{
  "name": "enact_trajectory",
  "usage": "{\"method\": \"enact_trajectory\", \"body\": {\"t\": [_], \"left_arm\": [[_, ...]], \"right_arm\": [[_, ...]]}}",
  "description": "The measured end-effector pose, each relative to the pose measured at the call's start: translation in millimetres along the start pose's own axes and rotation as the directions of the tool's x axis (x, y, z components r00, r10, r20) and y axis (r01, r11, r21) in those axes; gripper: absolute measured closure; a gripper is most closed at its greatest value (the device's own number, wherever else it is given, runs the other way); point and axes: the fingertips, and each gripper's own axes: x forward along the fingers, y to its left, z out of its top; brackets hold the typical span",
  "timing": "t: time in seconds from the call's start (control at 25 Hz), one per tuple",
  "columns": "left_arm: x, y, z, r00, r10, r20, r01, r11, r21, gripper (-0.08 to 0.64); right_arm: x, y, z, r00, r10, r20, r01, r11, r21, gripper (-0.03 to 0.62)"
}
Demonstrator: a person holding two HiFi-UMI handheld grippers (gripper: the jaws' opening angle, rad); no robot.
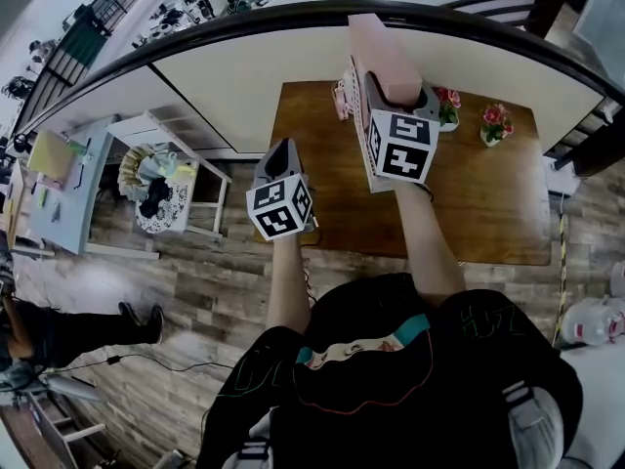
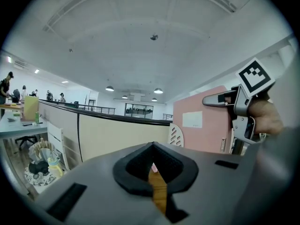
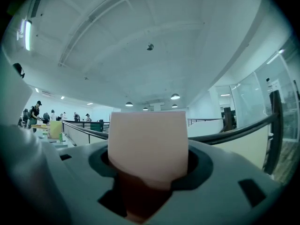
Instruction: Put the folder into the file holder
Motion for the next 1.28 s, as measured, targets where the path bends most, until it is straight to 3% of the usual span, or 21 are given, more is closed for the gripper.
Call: {"method": "enact_trajectory", "body": {"t": [0.84,1.28], "left_arm": [[10.6,16.5,-26.9,0.997,0.015,-0.077,-0.017,1.0,-0.022,0.558],[6.0,25.7,-56.8,0.989,0.034,-0.142,-0.042,0.998,-0.051,0.559]], "right_arm": [[6.6,2.0,10.6,0.989,0.036,0.14,-0.033,0.999,-0.022,0.311],[11.1,-2.8,-69.8,0.997,0.051,0.061,-0.05,0.998,-0.024,0.308]]}}
